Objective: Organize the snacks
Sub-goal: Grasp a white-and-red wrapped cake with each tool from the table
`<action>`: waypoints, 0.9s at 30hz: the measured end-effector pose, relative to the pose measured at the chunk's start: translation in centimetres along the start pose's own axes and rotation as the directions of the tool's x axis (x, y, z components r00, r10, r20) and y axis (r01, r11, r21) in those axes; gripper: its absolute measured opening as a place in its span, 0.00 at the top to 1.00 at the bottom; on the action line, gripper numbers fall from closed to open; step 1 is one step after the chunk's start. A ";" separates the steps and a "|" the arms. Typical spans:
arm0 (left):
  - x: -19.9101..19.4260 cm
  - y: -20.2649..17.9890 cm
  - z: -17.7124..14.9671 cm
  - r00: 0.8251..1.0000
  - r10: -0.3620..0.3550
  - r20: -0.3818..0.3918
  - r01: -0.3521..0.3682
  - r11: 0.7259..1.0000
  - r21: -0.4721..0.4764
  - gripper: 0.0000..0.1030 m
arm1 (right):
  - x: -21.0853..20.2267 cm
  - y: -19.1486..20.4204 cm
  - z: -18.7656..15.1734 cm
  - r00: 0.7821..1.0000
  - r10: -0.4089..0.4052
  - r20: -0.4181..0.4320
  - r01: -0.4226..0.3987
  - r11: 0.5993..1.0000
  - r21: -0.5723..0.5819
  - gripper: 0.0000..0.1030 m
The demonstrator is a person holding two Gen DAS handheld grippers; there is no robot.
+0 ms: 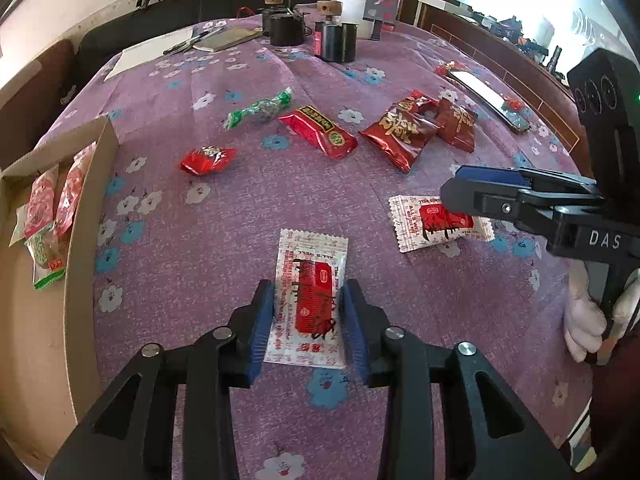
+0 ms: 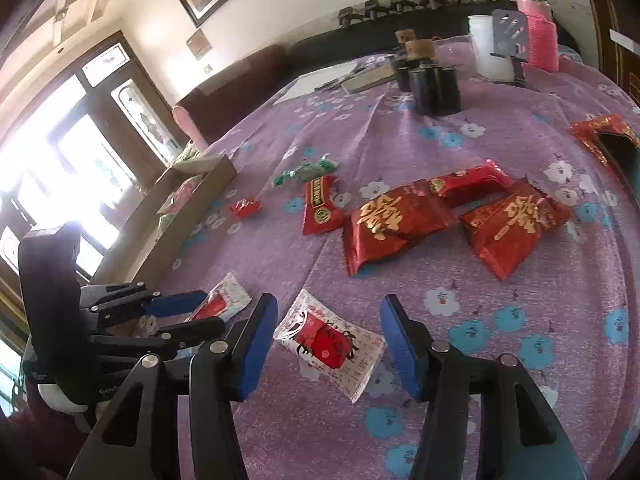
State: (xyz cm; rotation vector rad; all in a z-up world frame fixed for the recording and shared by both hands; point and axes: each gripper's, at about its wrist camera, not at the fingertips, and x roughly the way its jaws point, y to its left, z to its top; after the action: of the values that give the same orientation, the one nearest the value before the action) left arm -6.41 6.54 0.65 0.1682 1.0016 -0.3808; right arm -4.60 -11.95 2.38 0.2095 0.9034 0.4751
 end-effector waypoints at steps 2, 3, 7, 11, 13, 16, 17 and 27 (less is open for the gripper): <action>0.0 -0.3 -0.1 1.000 0.014 0.008 -0.014 1.000 0.011 0.62 | 0.4 0.2 -0.1 1.000 0.000 -0.011 -0.001 1.000 -0.012 0.45; 0.1 -0.5 -0.2 1.000 0.016 0.015 -0.016 1.000 0.014 0.57 | 0.6 0.3 -0.1 1.000 0.001 -0.017 -0.001 1.000 -0.019 0.45; 0.2 -1.1 -0.3 0.998 0.030 0.046 -0.031 0.999 0.017 0.49 | 1.7 1.4 -0.6 0.998 -0.022 -0.052 0.018 0.997 -0.074 0.44; 0.0 -0.2 -0.3 0.998 0.002 0.061 0.000 1.000 -0.031 0.54 | 2.1 3.1 -1.2 0.997 -0.061 -0.055 0.052 0.985 -0.163 0.44; -0.2 0.2 -0.5 0.997 0.018 0.071 -0.014 0.998 -0.057 0.67 | 2.2 3.6 -1.4 0.994 -0.095 -0.053 0.084 0.979 -0.184 0.44; -0.3 0.4 -0.7 0.997 0.004 0.076 0.001 0.998 -0.067 0.71 | 2.2 4.2 -1.9 0.987 -0.144 -0.066 0.127 0.970 -0.207 0.46; -0.3 0.4 -0.7 0.997 0.007 0.076 -0.002 0.998 -0.066 0.71 | 2.1 4.5 -2.2 0.983 -0.172 -0.070 0.151 0.961 -0.230 0.47; -1.4 4.4 -1.5 0.967 -0.222 0.126 0.248 0.931 -0.267 0.71 | -0.1 5.7 -3.8 0.948 -0.315 -0.038 0.297 0.924 -0.241 0.73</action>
State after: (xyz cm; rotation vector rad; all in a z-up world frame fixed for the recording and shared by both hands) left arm -6.56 11.40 0.82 -0.2281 0.9745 -0.4557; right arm -9.43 -7.12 2.29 -0.1647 0.9270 0.2945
